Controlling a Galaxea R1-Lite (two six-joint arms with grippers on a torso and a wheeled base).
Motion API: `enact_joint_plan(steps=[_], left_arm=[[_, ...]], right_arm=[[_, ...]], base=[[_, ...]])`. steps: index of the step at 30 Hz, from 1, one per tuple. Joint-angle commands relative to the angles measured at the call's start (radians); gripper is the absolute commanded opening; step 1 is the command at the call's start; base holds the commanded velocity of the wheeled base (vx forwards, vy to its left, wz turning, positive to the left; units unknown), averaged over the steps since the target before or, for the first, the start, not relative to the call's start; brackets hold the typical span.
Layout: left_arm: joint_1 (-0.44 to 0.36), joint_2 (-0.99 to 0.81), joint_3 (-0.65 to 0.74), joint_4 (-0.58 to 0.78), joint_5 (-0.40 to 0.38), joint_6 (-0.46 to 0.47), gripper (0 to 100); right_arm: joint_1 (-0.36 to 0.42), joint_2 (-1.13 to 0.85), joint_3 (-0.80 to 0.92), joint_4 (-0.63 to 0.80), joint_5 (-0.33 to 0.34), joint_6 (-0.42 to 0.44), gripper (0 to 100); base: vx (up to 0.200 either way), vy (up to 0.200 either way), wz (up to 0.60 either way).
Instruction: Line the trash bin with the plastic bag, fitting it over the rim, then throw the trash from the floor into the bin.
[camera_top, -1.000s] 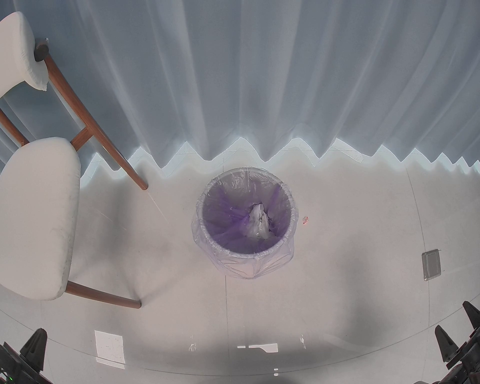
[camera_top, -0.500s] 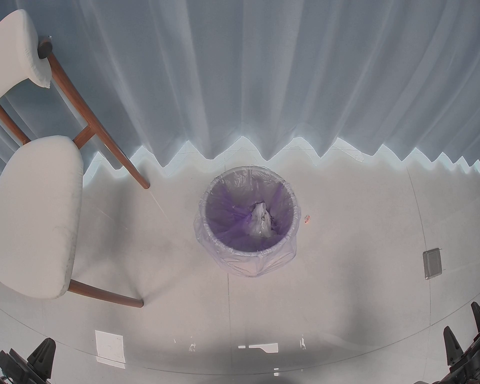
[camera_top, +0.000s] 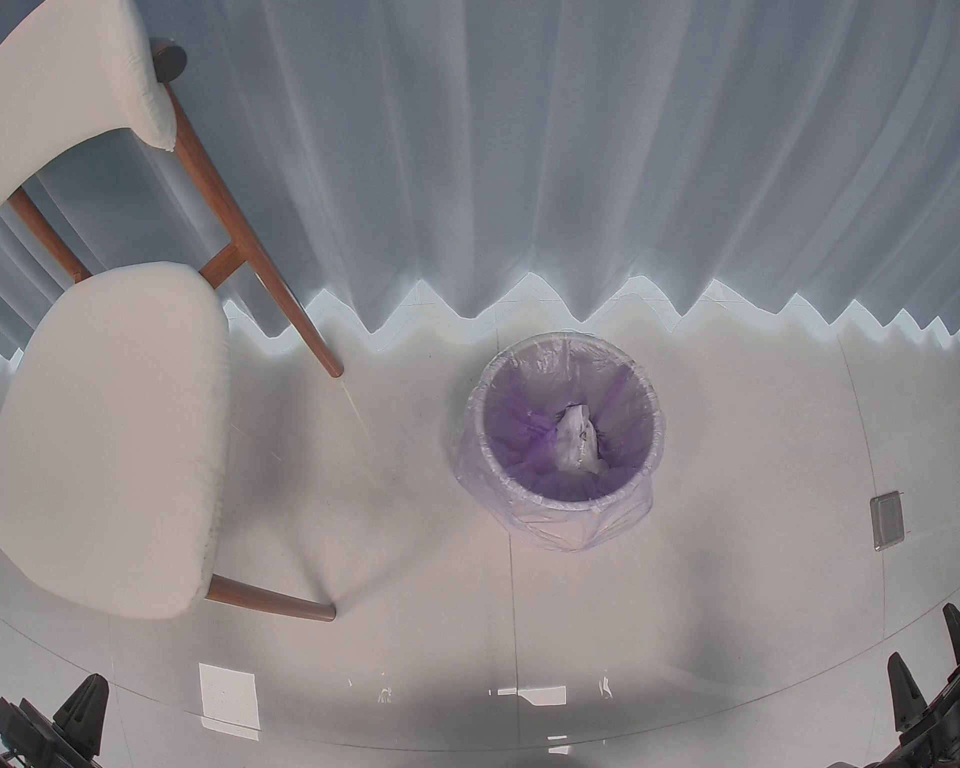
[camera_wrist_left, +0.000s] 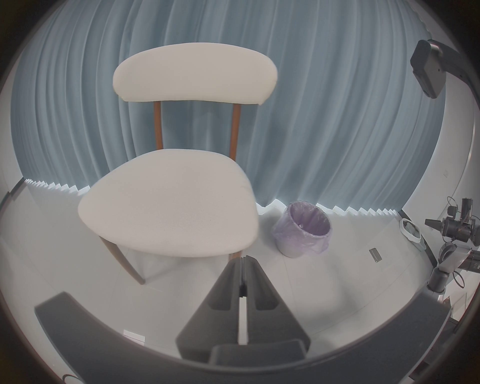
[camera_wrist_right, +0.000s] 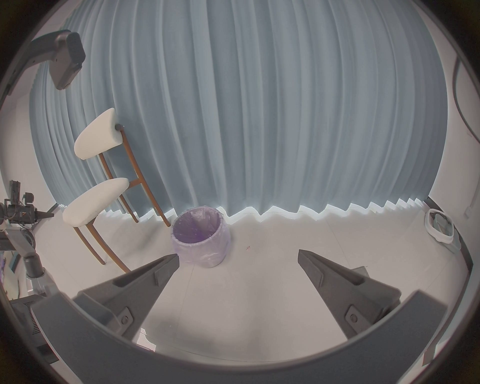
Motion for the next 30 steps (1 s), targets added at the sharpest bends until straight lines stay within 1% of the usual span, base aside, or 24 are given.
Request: enact_joint_plan(steps=[1, 5, 9, 15, 17, 20, 21, 23, 24, 25, 26, 27, 30], left_arm=[[0.01, 0.003, 0.007, -0.005, 0.005, 0.007, 0], [0.01, -0.009, 0.008, -0.008, -0.003, 0.02, 0], [0.006, -0.04, 0.013, -0.017, -0.032, 0.048, 0], [0.006, -0.04, 0.016, -0.031, -0.021, 0.037, 0], [0.006, -0.04, 0.018, -0.031, 0.013, 0.045, 0], [0.007, -0.04, 0.018, -0.02, 0.171, 0.051, 0], [0.006, -0.04, 0.018, -0.019, 0.188, 0.04, 0], [0.006, -0.04, 0.018, -0.014, 0.181, 0.036, 0], [0.006, -0.04, 0.018, -0.008, 0.166, 0.048, 0], [0.004, -0.04, 0.016, 0.001, 0.134, 0.073, 0], [0.004, -0.04, 0.015, 0.012, 0.059, 0.122, 0], [0.004, -0.04, 0.015, 0.012, 0.023, 0.143, 0], [0.004, -0.04, 0.016, 0.014, 0.048, 0.139, 0]], right_arm=[[0.0, -0.01, 0.016, 0.0, 0.0, 0.0, 100], [0.0, -0.01, 0.016, 0.0, 0.0, 0.0, 100], [0.0, -0.01, 0.016, 0.0, 0.0, 0.0, 100], [0.0, -0.01, 0.016, 0.0, 0.0, 0.0, 100], [0.0, -0.01, 0.016, 0.0, 0.0, 0.0, 100], [0.0, -0.01, 0.016, 0.0, 0.0, 0.0, 100], [0.0, -0.01, 0.016, 0.0, 0.0, 0.0, 100], [0.0, -0.01, 0.016, 0.0, 0.0, 0.0, 100], [0.0, -0.01, 0.016, 0.0, -0.002, 0.0, 100], [0.0, -0.01, 0.016, 0.0, 0.0, 0.0, 100], [0.0, -0.01, 0.016, 0.0, -0.002, 0.0, 100], [0.0, -0.01, 0.016, 0.0, 0.0, 0.0, 100], [0.0, -0.01, 0.016, 0.0, 0.0, 0.0, 100]], base=[[0.0, 0.2, 0.0], [0.0, 0.2, 0.0], [0.0, 0.0, 0.0], [0.0, 0.0, 0.0], [0.0, 0.0, 0.0], [0.0, 0.0, 0.0], [0.0, 0.0, 0.0], [0.0, 0.0, 0.0], [0.0, 0.0, 0.0], [0.0, 0.0, 0.0], [0.0, 0.0, 0.0], [0.0, 0.0, 0.0], [0.0, 0.0, 0.0]])
